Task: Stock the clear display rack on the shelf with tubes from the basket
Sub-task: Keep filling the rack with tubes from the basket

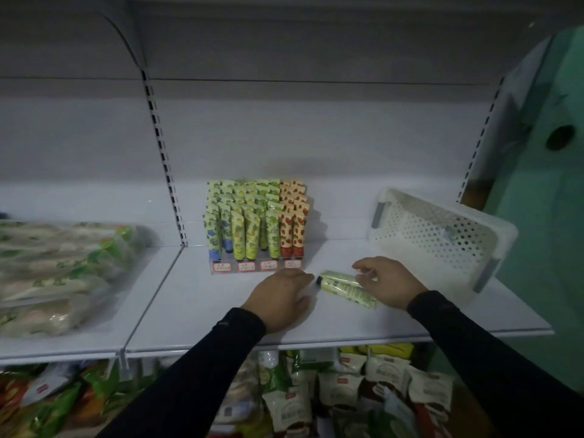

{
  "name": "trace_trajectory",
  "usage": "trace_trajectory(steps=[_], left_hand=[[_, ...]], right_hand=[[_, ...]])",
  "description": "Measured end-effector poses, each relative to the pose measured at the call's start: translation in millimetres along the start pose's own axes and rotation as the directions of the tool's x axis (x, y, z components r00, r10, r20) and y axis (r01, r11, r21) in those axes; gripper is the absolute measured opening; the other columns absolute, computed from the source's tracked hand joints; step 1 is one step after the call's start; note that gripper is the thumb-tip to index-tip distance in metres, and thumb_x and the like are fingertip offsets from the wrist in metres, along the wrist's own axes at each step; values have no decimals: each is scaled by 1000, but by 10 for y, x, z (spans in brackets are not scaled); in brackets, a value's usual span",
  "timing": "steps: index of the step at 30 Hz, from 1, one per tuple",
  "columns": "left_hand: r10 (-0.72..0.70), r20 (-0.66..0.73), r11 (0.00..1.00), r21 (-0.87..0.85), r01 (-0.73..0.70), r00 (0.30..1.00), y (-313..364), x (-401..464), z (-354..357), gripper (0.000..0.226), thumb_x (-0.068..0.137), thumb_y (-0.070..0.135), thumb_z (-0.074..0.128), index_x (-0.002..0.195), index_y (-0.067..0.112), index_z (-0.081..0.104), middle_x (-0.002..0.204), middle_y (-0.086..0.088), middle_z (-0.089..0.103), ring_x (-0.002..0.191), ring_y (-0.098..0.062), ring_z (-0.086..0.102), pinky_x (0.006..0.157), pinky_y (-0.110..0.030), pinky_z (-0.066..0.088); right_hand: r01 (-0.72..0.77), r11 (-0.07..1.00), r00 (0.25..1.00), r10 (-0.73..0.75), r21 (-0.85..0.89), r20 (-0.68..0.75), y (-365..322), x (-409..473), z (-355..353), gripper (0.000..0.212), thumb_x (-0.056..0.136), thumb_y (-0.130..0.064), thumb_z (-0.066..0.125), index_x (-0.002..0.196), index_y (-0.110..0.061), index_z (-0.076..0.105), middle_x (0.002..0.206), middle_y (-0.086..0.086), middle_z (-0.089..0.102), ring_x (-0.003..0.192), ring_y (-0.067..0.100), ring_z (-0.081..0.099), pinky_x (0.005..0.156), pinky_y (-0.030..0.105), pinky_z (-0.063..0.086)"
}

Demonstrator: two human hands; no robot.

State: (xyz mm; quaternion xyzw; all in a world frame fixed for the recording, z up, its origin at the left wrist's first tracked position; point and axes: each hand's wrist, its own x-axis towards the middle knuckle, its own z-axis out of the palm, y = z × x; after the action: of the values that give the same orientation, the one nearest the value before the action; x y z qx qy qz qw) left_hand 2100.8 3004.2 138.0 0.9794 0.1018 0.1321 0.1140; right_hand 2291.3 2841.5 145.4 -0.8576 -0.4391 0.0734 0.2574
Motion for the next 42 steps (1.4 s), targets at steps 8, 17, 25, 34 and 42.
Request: trace_trajectory(steps=[8, 17, 25, 34, 42], left_hand=[[89, -17, 994, 67, -87, 996, 252, 449, 325, 30, 91, 14, 52, 118, 11, 65, 109, -12, 60, 97, -34, 58, 78, -39, 47], [71, 19, 995, 70, -72, 997, 100, 467, 293, 33, 95, 19, 53, 127, 16, 60, 110, -10, 57, 100, -30, 57, 83, -39, 47], [-54, 86, 984, -165, 67, 995, -63, 316, 92, 28, 92, 26, 62, 120, 22, 65, 115, 0, 64, 100, -17, 58, 80, -23, 42], [-360, 97, 452, -852, 265, 928, -252, 191, -113, 16, 86, 21, 74, 98, 11, 72, 81, 6, 70, 82, -11, 64, 74, -23, 51], [-472, 14, 349, -915, 201, 881, -332, 20, -186, 21, 94, 33, 63, 99, 12, 62, 91, 0, 67, 83, -16, 65, 80, -29, 57]], right_hand=[[53, 998, 992, -49, -28, 120, 179, 137, -81, 22, 97, -23, 55, 102, -11, 73, 98, 0, 68, 89, 11, 59, 86, 28, 47], [179, 973, 958, -138, -147, 252, 79, 292, -87, 19, 95, -42, 57, 95, -28, 71, 86, -13, 58, 81, 2, 52, 75, 19, 40], [-5, 1000, 975, 4, 1, 223, 32, 319, -79, 40, 104, -33, 38, 72, -9, 47, 74, 0, 52, 67, 11, 44, 64, 22, 35], [-225, 560, 966, 21, 798, 257, -227, 139, -107, 27, 100, -31, 50, 102, -6, 59, 85, 8, 61, 74, 13, 62, 76, 22, 51], [-163, 594, 979, -4, 788, 205, -619, 140, -74, 16, 97, -10, 56, 111, -6, 51, 103, 22, 68, 91, 30, 68, 87, 42, 58]])
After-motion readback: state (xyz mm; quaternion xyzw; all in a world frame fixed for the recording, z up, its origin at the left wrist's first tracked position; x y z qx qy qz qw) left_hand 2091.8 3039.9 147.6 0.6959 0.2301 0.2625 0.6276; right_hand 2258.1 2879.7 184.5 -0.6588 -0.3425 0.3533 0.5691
